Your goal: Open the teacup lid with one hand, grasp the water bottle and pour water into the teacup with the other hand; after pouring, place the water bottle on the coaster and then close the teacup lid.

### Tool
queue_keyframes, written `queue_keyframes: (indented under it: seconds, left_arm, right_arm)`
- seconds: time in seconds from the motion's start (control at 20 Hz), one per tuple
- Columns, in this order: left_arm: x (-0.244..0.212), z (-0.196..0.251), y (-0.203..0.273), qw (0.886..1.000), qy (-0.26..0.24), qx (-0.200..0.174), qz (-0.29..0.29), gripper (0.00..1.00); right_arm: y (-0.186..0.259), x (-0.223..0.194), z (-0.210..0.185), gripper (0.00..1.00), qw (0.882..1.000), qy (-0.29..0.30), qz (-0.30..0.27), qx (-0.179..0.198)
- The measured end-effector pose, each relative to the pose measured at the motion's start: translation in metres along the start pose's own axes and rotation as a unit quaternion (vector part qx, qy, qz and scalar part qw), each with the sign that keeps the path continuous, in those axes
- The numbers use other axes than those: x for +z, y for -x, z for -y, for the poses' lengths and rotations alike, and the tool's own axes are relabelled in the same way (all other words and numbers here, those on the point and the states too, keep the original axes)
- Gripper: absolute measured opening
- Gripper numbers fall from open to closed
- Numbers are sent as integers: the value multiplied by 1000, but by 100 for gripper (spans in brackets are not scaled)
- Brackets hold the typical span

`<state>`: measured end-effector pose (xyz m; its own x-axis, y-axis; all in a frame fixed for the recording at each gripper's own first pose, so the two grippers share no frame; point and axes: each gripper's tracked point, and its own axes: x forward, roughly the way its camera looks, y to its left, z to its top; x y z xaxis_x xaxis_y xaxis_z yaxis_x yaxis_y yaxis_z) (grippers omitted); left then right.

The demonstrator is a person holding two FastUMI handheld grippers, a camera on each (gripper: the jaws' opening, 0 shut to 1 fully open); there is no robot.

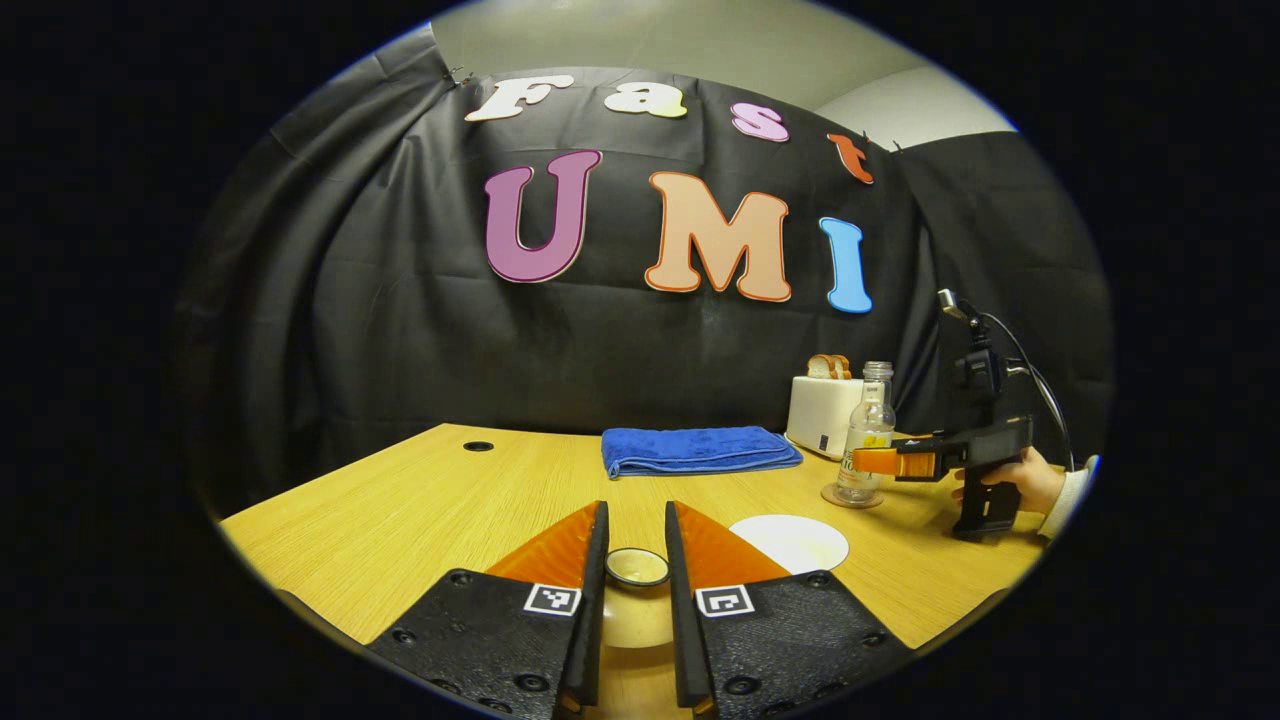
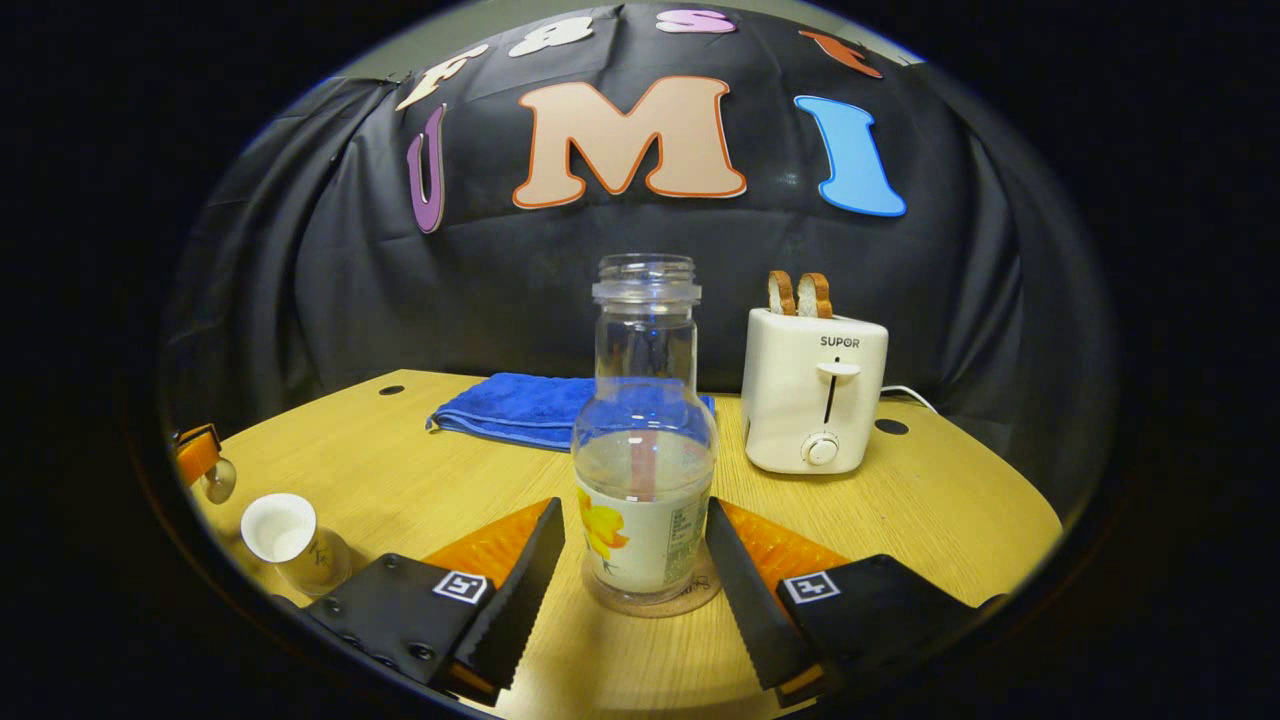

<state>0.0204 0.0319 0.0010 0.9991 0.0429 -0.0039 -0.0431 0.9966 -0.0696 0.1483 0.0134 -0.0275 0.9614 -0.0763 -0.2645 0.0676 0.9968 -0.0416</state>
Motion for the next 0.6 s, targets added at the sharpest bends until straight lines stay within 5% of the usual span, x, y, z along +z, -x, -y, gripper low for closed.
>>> queue_keyframes:
  seconds: [0.25,0.6]
  left_arm:
    - [0,0,-1,1000,0,0,0,27]
    - [0,0,0,1000,-1,1,0,27]
  right_arm:
    - [21,10,-2,87,1000,12,26,0]
    - [61,5,-3,90,998,-3,49,29]
